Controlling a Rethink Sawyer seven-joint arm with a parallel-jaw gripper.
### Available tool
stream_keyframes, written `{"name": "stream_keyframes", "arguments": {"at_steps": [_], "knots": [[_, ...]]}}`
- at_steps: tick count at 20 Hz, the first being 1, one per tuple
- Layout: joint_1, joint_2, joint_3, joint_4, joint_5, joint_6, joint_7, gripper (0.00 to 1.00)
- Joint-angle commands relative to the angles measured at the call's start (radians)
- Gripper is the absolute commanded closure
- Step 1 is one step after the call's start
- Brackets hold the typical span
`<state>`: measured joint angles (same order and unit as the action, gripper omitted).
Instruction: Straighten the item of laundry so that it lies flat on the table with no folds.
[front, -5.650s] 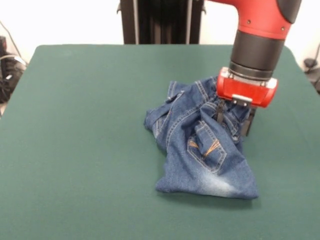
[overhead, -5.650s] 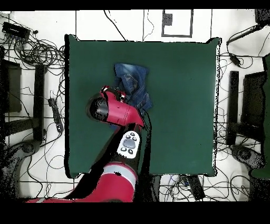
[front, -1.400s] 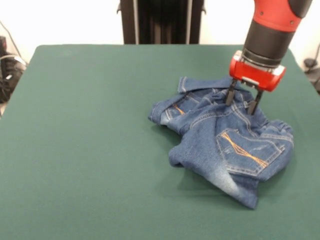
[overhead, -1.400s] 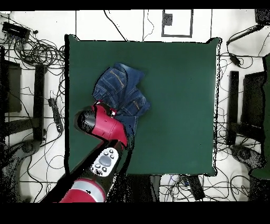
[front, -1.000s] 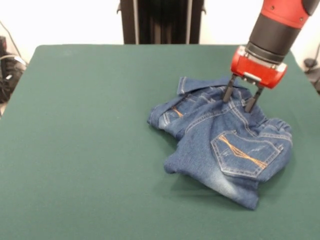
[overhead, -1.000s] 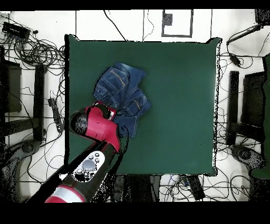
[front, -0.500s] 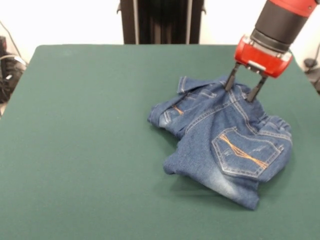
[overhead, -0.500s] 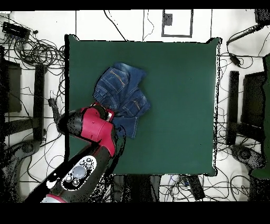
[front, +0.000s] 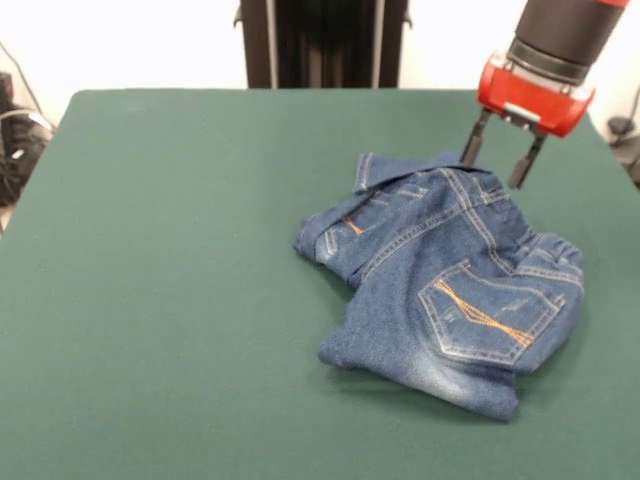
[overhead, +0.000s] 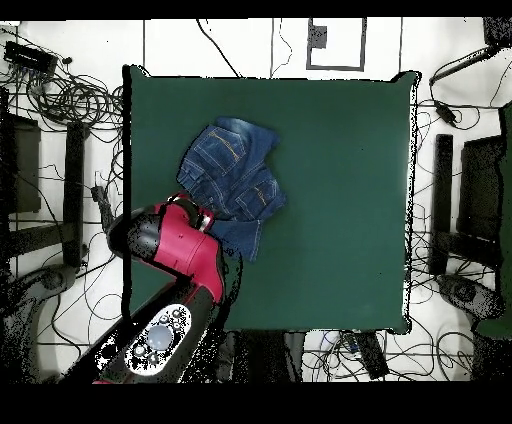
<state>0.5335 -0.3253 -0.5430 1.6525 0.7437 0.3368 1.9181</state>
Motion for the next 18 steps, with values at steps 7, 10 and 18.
{"name": "stream_keyframes", "arguments": {"at_steps": [7,10,18], "knots": [[0.005,0.052,0.214,0.073,0.100,0.043,0.383,0.00],[-0.001,0.058,0.236,0.074,0.104,0.013,0.390,0.00],[-0.020,0.115,0.276,0.057,0.090,-0.086,0.402,0.00]]}}
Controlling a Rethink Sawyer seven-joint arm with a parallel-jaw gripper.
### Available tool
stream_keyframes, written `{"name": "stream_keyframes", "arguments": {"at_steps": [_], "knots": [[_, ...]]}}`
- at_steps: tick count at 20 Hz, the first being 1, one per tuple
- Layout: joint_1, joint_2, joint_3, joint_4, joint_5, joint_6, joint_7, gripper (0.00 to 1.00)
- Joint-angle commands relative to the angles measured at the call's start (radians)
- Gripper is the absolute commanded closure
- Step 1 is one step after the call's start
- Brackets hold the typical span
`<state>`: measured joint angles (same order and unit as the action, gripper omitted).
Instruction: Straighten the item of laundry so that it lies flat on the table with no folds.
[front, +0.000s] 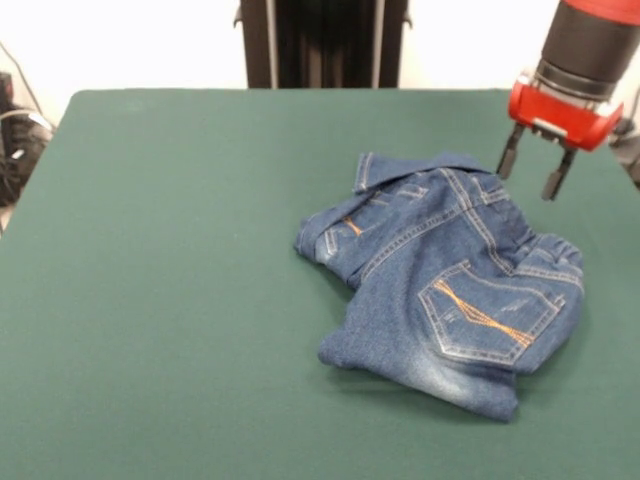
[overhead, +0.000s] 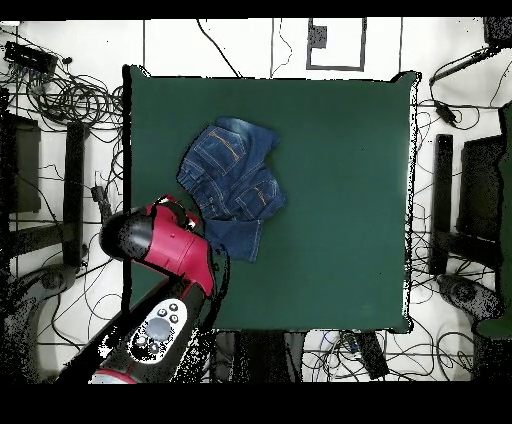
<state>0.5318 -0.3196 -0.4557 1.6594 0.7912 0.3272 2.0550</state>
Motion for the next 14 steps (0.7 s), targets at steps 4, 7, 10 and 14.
{"name": "stream_keyframes", "arguments": {"at_steps": [4,7,10,14], "knots": [[-0.020,0.140,0.185,0.032,0.032,-0.098,0.272,0.00],[-0.025,0.154,0.176,0.022,0.027,-0.100,0.269,0.00],[-0.027,0.165,0.161,0.017,0.021,-0.096,0.264,0.00],[-0.036,0.159,0.163,0.025,0.018,-0.105,0.255,0.00]]}}
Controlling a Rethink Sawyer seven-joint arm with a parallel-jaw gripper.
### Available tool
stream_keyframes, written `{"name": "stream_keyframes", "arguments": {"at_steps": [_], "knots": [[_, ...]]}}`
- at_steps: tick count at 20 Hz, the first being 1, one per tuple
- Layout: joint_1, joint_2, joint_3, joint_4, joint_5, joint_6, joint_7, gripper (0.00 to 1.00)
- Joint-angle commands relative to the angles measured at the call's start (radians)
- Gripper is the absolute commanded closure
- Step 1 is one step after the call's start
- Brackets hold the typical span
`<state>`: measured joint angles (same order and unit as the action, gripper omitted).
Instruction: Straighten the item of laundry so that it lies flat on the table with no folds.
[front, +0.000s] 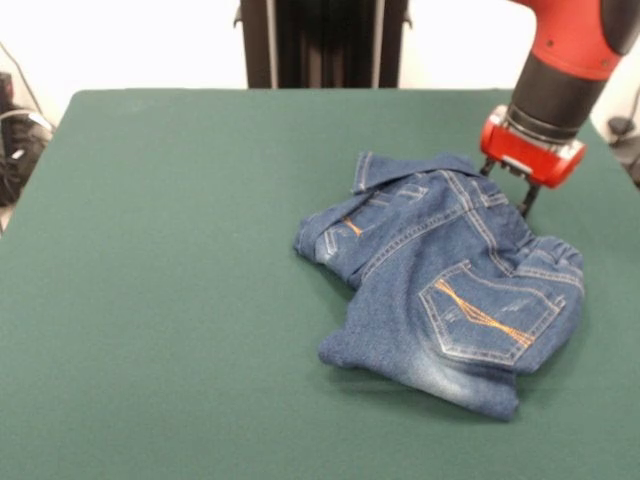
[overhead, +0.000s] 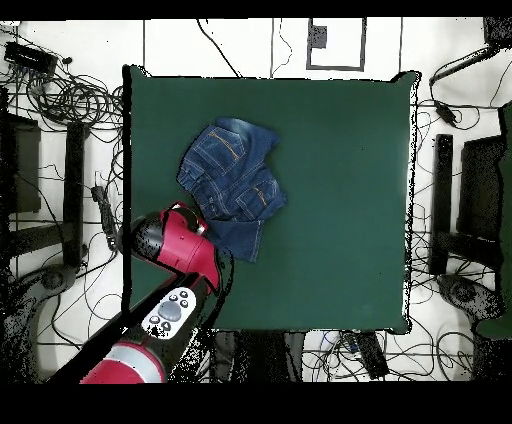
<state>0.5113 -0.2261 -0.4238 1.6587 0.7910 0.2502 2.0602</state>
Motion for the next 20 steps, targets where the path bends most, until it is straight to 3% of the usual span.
{"name": "stream_keyframes", "arguments": {"at_steps": [1,12,17,20], "knots": [[-0.016,0.066,0.131,0.025,0.018,-0.028,0.248,0.00],[-0.022,0.009,0.161,0.047,0.027,-0.017,0.249,0.00],[0.015,-0.023,0.111,0.056,0.019,-0.008,0.261,0.00],[0.003,-0.058,0.149,0.081,0.035,0.011,0.270,0.00]]}}
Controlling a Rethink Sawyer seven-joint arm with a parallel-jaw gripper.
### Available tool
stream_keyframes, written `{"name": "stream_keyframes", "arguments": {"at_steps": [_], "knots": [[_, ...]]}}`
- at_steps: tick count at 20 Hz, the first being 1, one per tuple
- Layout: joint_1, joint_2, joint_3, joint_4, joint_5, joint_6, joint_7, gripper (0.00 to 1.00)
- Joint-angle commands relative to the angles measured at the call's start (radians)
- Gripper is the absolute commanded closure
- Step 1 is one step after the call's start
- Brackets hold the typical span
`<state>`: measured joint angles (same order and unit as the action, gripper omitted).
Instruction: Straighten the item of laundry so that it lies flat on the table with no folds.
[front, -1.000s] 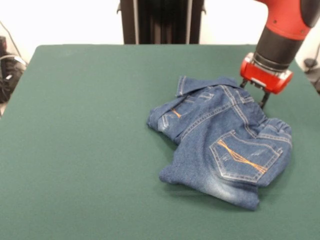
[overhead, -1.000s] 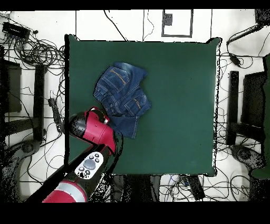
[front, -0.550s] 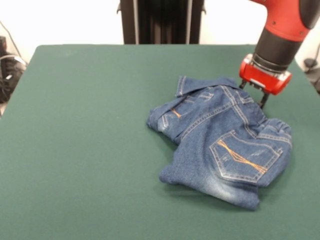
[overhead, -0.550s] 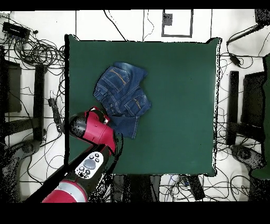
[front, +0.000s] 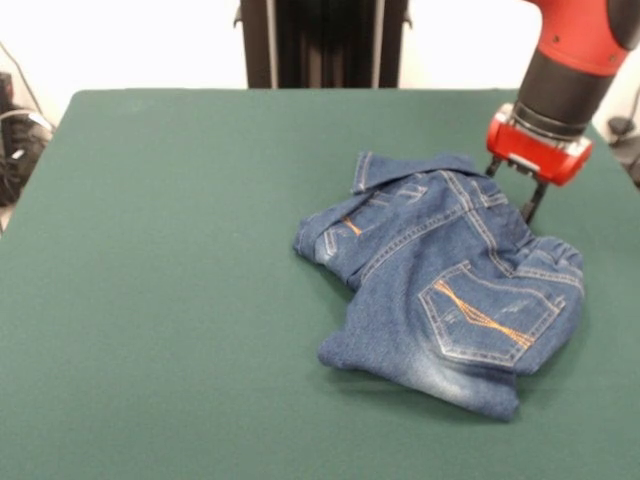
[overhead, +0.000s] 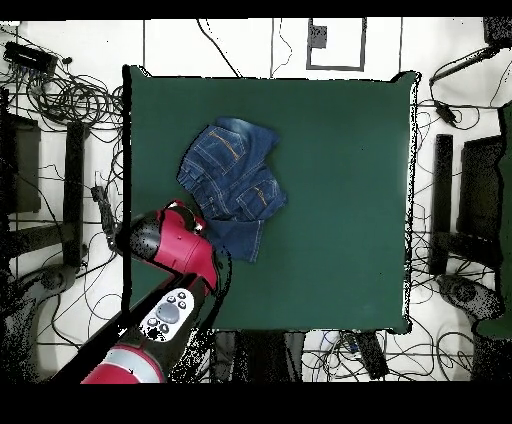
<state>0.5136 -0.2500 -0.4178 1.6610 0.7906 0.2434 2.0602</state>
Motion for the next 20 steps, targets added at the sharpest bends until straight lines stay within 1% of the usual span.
{"name": "stream_keyframes", "arguments": {"at_steps": [1,3,6,13,16,20], "knots": [[-0.011,-0.043,0.154,0.083,0.039,0.023,0.268,0.00],[-0.007,-0.049,0.150,0.081,0.042,0.050,0.278,0.00],[0.013,-0.064,0.106,0.065,0.029,0.132,0.304,0.00],[0.021,-0.106,0.053,0.058,-0.007,0.231,0.315,0.00],[0.019,-0.103,0.039,0.048,-0.019,0.242,0.313,0.00],[0.025,-0.090,0.047,0.047,-0.013,0.219,0.313,0.00]]}}
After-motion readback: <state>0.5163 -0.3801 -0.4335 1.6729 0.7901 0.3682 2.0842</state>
